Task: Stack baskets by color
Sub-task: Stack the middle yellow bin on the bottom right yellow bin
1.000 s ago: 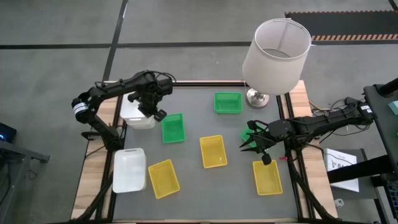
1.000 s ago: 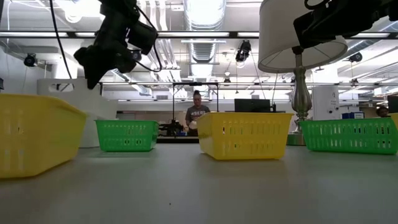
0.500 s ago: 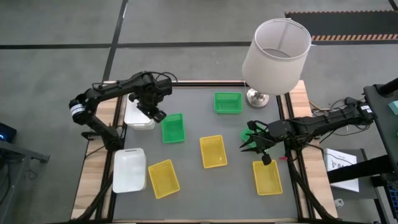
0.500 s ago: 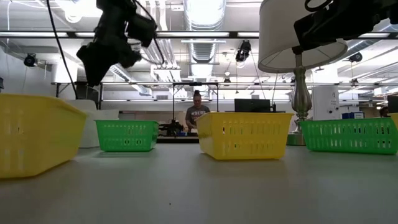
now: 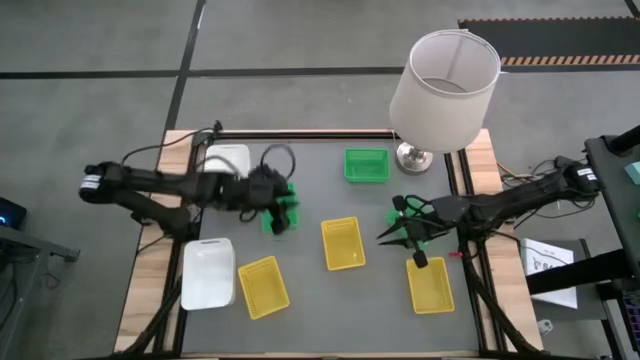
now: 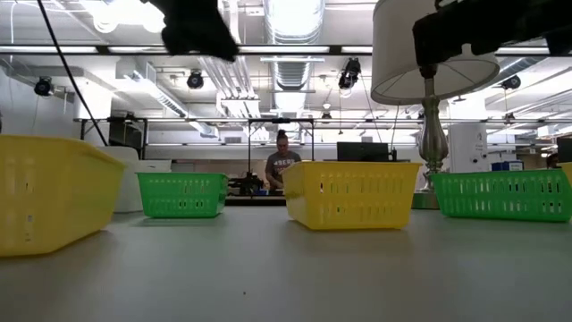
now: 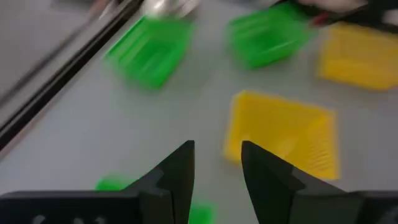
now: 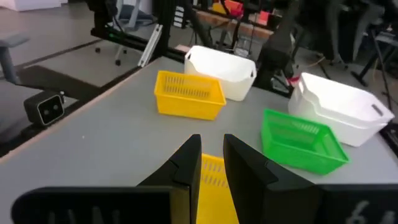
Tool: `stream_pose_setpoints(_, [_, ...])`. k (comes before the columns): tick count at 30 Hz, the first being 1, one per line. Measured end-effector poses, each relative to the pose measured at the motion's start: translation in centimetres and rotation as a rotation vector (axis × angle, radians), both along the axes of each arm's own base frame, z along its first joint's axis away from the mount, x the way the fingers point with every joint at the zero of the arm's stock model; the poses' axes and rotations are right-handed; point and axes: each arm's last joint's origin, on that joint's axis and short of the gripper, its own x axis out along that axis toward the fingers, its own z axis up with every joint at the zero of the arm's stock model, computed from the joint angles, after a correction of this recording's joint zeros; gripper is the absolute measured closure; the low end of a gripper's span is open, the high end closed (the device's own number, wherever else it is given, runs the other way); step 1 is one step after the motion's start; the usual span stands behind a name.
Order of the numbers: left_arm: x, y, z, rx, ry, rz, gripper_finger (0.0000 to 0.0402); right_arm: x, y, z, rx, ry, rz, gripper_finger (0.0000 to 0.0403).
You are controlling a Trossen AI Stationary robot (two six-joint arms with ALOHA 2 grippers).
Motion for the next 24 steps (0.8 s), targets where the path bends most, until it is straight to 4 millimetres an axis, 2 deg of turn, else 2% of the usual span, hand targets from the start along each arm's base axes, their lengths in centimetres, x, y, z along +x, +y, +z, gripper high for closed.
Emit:
stream_pose_setpoints(4, [0.5, -3.3, -1.4, 0.110, -0.199, -0.199, 0.0285, 0.6, 0.1, -0.9, 0.034, 0.023, -0.009, 0.0342])
stream_pose_setpoints(8, [0.5, -5.0, -2.2, 0.196, -0.381, -0.297, 0.0285, 1.6, 0.2, -0.8, 0.013, -0.070, -0.007, 0.0342])
stream_pose_setpoints(11, [0.4, -5.4, -2.4, 0.219, -0.473, -0.310, 0.0285, 2.2, 0.0, -0.3, -0.021, -0.120, -0.015, 0.0342])
stream_pose_setpoints(15, [0.4, -5.3, -2.4, 0.218, -0.492, -0.307, 0.0285, 2.4, -0.3, -0.1, -0.026, -0.121, -0.031, 0.0342])
stream_pose_setpoints(24, [0.4, -5.3, -2.3, 0.218, -0.500, -0.306, 0.0285, 1.0, -0.5, -0.4, 0.011, -0.098, -0.034, 0.0342])
